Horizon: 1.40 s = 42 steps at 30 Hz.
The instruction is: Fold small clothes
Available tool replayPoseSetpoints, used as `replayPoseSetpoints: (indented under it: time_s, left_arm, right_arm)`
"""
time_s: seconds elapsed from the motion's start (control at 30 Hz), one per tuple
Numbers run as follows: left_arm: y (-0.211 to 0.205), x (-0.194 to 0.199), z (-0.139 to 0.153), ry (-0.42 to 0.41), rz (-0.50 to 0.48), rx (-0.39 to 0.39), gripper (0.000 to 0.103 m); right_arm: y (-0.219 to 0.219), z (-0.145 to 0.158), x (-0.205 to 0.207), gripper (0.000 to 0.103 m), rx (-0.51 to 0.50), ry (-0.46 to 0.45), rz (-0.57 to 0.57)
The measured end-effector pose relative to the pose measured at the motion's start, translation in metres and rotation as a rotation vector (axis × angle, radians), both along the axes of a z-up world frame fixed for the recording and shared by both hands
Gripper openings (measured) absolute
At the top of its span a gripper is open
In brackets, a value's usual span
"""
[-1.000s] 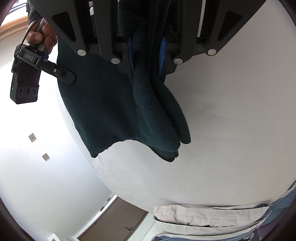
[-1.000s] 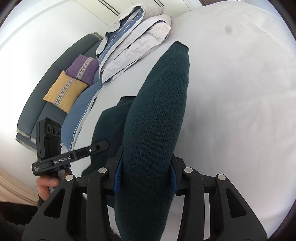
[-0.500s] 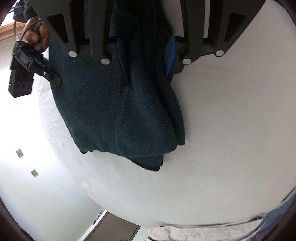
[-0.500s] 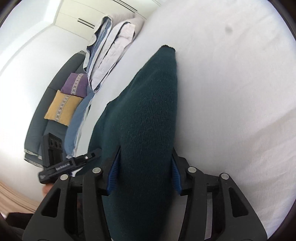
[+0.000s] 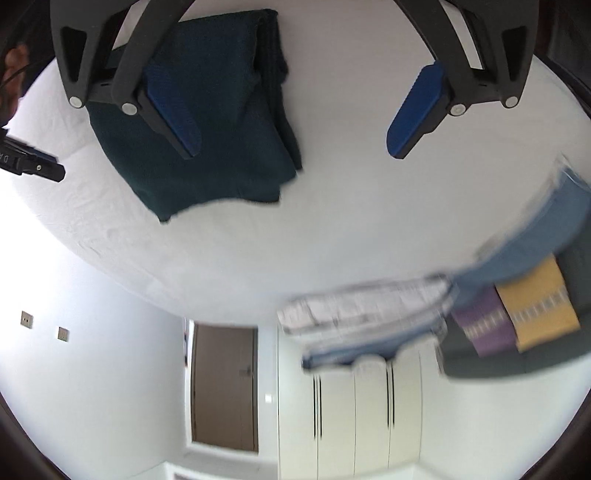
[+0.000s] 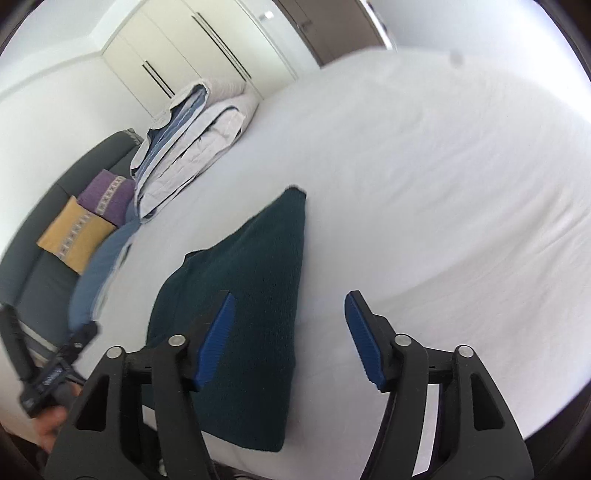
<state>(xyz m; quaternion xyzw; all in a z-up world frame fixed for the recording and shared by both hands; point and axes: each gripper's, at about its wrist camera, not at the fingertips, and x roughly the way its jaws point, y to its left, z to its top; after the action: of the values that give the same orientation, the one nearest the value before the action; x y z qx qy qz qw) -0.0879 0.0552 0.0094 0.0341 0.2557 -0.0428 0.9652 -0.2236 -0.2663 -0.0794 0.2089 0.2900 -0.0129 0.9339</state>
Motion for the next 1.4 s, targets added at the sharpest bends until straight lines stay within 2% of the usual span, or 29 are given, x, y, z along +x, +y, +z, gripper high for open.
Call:
replayPoseSetpoints:
  time_s: [0.13, 0.2, 0.3, 0.4, 0.5, 0.57, 0.63, 0.8, 0.9, 1.0, 1.17, 1.4]
  left_arm:
    - [-0.015, -0.026, 0.029, -0.136, 0.056, 0.106, 0.103]
    - [-0.025, -0.031, 0.046, -0.201, 0.092, 0.129, 0.103]
    - [-0.021, -0.051, 0.077, -0.304, 0.108, 0.105, 0.103]
    - [-0.014, -0.058, 0.098, -0.331, 0.106, 0.021, 0.103]
    - [-0.012, -0.050, 0.106, -0.255, 0.086, -0.028, 0.103]
    - [-0.014, -0.041, 0.101, -0.208, 0.097, -0.034, 0.103]
    - [-0.015, -0.025, 0.089, -0.117, 0.115, -0.038, 0.103]
    - [-0.021, 0.015, 0.034, 0.173, 0.087, -0.077, 0.103]
    - [-0.025, 0.023, 0.006, 0.278, 0.074, -0.086, 0.103]
    - [-0.027, 0.029, -0.009, 0.332, 0.068, -0.075, 0.103]
    - [-0.030, 0.030, -0.022, 0.365, 0.070, -0.054, 0.103]
    - [-0.030, 0.031, -0.028, 0.379, 0.070, -0.049, 0.103]
  right_arm:
    - [0.022, 0.039, -0.030, 0.084, -0.203, -0.106, -0.039]
    - [0.038, 0.062, -0.044, 0.100, -0.285, -0.194, -0.067]
    - [0.051, 0.092, -0.067, 0.103, -0.346, -0.297, -0.105]
    - [0.055, 0.112, -0.079, 0.103, -0.339, -0.297, -0.082]
    - [0.056, 0.129, -0.089, 0.103, -0.292, -0.289, -0.062]
    - [0.060, 0.138, -0.095, 0.103, -0.276, -0.274, -0.032]
    - [0.068, 0.141, -0.093, 0.103, -0.282, -0.231, -0.030]
    - [0.067, 0.118, -0.068, 0.103, -0.247, -0.071, -0.049]
    - [0.061, 0.095, -0.052, 0.103, -0.192, 0.034, -0.063]
    - [0.061, 0.076, -0.040, 0.103, -0.187, 0.100, -0.062]
    - [0.077, 0.062, -0.028, 0.103, -0.268, 0.122, -0.042]
    - [0.088, 0.049, -0.018, 0.103, -0.283, 0.153, -0.009]
